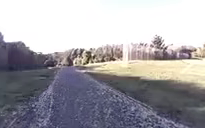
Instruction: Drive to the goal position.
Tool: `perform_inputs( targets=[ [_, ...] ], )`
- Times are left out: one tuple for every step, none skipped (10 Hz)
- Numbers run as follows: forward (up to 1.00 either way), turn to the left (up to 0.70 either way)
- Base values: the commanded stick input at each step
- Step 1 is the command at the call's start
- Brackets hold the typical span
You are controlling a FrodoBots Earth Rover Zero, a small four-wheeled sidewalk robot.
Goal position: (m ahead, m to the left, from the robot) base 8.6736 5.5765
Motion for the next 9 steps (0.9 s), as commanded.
perform_inputs(
  targets=[
    [0.50, 0.03],
    [0.50, 0.03],
    [0.50, 0.03],
    [0.50, 0.03],
    [0.50, 0.03],
    [0.50, 0.03],
    [0.50, 0.03],
    [0.50, 0.03],
    [0.50, 0.08]
  ],
)
